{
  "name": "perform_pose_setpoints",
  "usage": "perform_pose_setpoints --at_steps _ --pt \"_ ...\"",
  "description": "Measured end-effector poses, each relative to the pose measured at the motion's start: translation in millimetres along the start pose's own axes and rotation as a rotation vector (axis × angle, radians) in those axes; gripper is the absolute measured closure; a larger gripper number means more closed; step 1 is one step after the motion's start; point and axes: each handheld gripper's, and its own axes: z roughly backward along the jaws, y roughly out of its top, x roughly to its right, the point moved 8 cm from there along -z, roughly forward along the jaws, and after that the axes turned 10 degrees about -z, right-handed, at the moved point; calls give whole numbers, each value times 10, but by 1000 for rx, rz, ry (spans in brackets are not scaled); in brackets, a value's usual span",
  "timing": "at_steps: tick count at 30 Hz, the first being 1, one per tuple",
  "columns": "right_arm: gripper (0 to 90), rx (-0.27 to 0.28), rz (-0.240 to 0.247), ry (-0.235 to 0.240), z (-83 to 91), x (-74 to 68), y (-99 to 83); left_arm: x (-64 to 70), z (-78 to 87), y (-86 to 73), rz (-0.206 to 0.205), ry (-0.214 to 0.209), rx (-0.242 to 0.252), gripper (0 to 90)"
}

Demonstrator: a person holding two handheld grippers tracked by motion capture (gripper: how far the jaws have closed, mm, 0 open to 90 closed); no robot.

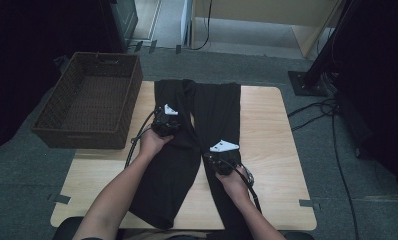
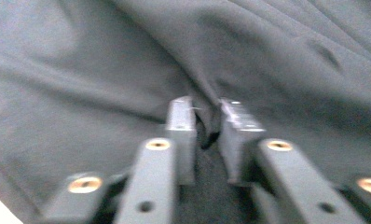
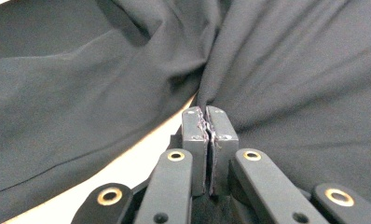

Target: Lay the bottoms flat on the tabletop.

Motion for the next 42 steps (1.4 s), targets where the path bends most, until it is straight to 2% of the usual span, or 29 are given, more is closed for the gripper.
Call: perform_pose_setpoints --at_steps 2,4,6,8,10,12,16,21,22,24,27,28,32,34,35,36,38,42 --pt "877 7 -5 -3 -2 2 0 3 11 -11 3 -25 -1 883" --pt "875 10 -16 0 0 2 -5 14 35 -26 9 -45 -13 900" --pt "866 7 -19 1 6 24 -2 61 94 -61 29 -91 -31 900" --pt "855 -1 -26 3 20 54 0 143 205 -104 -2 -105 -5 900" --pt "841 -5 -33 0 36 108 4 219 321 -188 -43 -110 -2 900" --pt "828 -3 -57 6 46 163 11 286 412 -295 -28 -138 6 900" --pt "804 9 -95 27 46 221 19 345 540 -500 -9 -169 4 900" --pt "694 24 -57 4 51 257 51 410 659 -558 -34 -185 -9 900" --pt "675 30 -54 -6 51 268 67 421 679 -571 -34 -191 -6 900" --pt "632 -5 -54 -1 31 298 110 432 700 -607 -20 -196 1 900" --pt "607 11 -63 -9 9 337 197 430 701 -647 -13 -192 2 900" --pt "562 31 -74 -16 -27 388 305 429 699 -659 20 -201 17 900" --pt "465 68 -93 -26 -172 501 529 440 691 -683 25 -205 18 900" --pt "465 52 -111 -29 -281 542 602 446 691 -687 31 -210 20 900" --pt "465 52 -111 -29 -281 542 602 446 691 -687 31 -210 20 900" --pt "460 53 -118 -48 -396 580 665 449 697 -689 43 -216 28 900" --pt "442 57 -129 -64 -501 612 721 455 704 -702 42 -215 26 900" --pt "418 50 -124 -107 -632 646 812 458 706 -720 45 -214 33 900"
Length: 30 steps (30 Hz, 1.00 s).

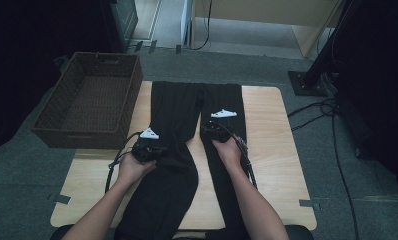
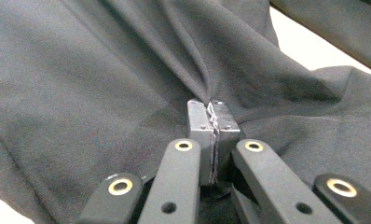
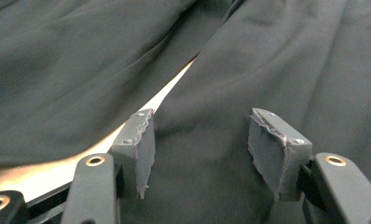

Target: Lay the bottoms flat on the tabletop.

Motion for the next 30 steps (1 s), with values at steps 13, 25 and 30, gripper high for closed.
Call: perform_pose_setpoints --at_steps 13,25,30 --pt "610 10 23 -37 -114 57 33 -6 -26 8 6 1 13 896" --pt "879 -20 12 17 148 -11 -205 -18 -35 21 42 -13 34 842" --pt "879 -21 31 47 368 -131 -444 -42 36 136 25 18 76 698"
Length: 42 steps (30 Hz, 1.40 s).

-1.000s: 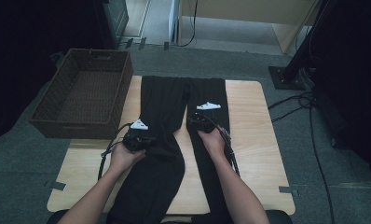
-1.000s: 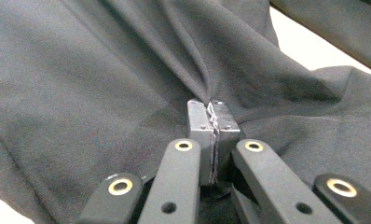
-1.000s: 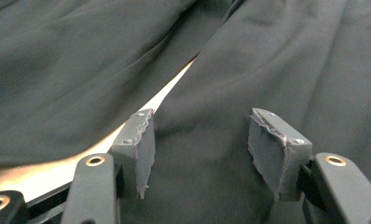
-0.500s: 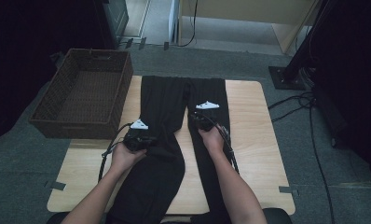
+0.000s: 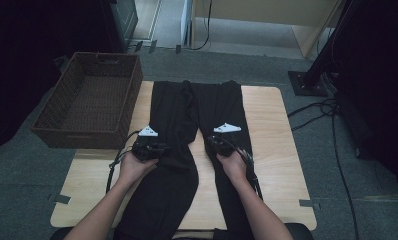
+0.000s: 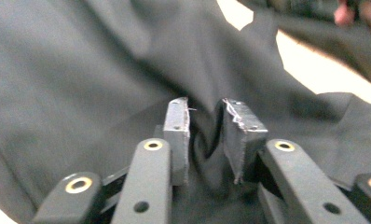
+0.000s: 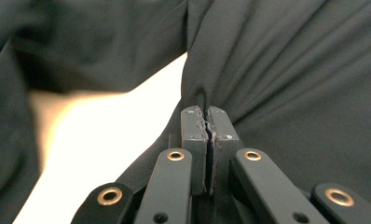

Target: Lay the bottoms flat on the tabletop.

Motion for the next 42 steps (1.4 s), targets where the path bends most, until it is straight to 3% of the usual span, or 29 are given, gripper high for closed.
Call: perform_pose_setpoints --at_steps 2,3,8,13,16,18,22,25,29,32,34,35,36,37,41,42 --pt "878 1 6 14 75 -54 -86 -11 17 52 -7 8 13 646" --pt "878 6 8 23 105 -74 -122 -39 37 162 -12 24 45 611" --pt "878 0 13 44 209 -137 -237 -114 -37 330 -22 37 57 522" --pt "875 -14 20 43 302 -156 -320 -220 -296 449 -45 28 30 494" --pt "872 -3 18 46 298 -153 -324 -232 -423 414 -57 44 -23 498" --pt "871 1 18 48 292 -150 -320 -232 -489 369 -65 46 -47 515" --pt "871 6 27 45 278 -141 -306 -240 -514 331 -76 62 -39 573" --pt "871 8 28 40 248 -121 -274 -264 -499 306 -109 90 -36 713" --pt "871 17 17 32 231 -117 -259 -264 -475 281 -95 75 -52 892" --pt "871 -5 13 31 263 -134 -281 -158 -433 241 -74 22 -69 900" --pt "874 -25 15 19 320 -131 -318 -98 -407 209 -81 16 -70 900" --pt "874 -35 11 10 360 -116 -344 32 -345 128 -80 -7 -57 900" --pt "874 -35 11 10 360 -116 -344 32 -345 128 -80 -7 -57 900" --pt "876 -36 -19 20 437 -79 -399 96 -297 72 -71 -20 -55 900" --pt "877 -46 -40 32 542 -83 -491 278 -144 -75 -59 -54 -87 900" --pt "876 -58 -35 39 619 -123 -565 378 -89 -128 -53 -83 -103 900"
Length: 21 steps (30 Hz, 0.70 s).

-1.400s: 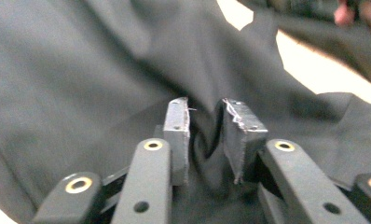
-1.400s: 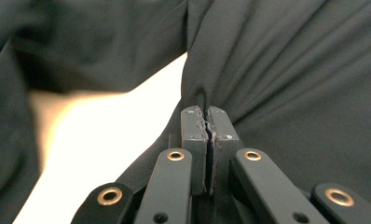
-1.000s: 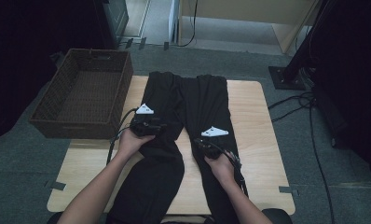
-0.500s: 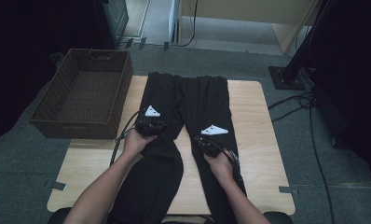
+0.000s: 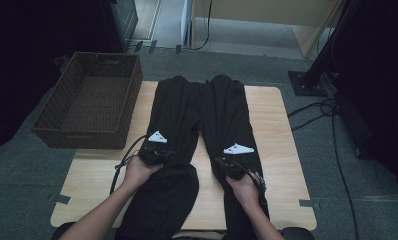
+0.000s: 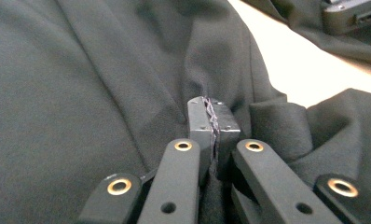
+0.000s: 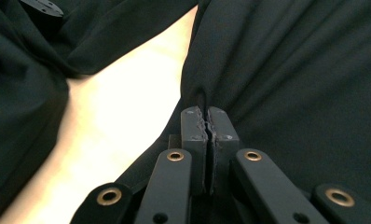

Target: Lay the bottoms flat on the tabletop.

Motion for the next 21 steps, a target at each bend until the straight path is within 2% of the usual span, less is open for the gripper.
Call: perform_pose_setpoints --at_steps 1,4,6,7,8,9,10,11,12,13,14,15,16,17,19,21 --pt "877 -5 5 3 36 -23 -39 67 25 -38 -11 -18 -20 900" --pt "877 -36 20 22 160 -128 -198 254 117 -103 -25 -58 -27 893" --pt "876 -54 28 42 242 -193 -305 301 178 -85 -11 -78 4 876" --pt "872 -68 23 52 278 -214 -345 301 178 -85 -11 -78 4 844" --pt "847 -66 29 49 300 -223 -361 284 234 -27 -6 -72 40 795" --pt "794 -56 40 41 314 -224 -355 284 234 -27 -6 -72 40 745" --pt "731 -35 57 45 325 -219 -321 189 290 51 1 -31 74 705" --pt "677 -14 58 45 328 -212 -286 189 290 51 1 -31 74 700" --pt "652 15 64 44 331 -194 -230 47 344 118 14 16 93 689" --pt "645 39 70 45 337 -171 -171 -36 368 142 20 47 98 682" --pt "628 58 65 44 335 -147 -111 -36 368 142 20 47 98 672" --pt "621 72 66 41 324 -107 -38 -213 397 171 34 97 96 655" --pt "621 72 66 41 324 -107 -38 -213 397 171 34 97 96 650" --pt "620 93 63 32 283 -27 75 -373 398 175 54 124 98 647" --pt "620 103 59 18 233 56 163 -491 357 174 67 130 96 639" --pt "615 126 63 2 159 149 267 -576 295 180 59 141 82 621"
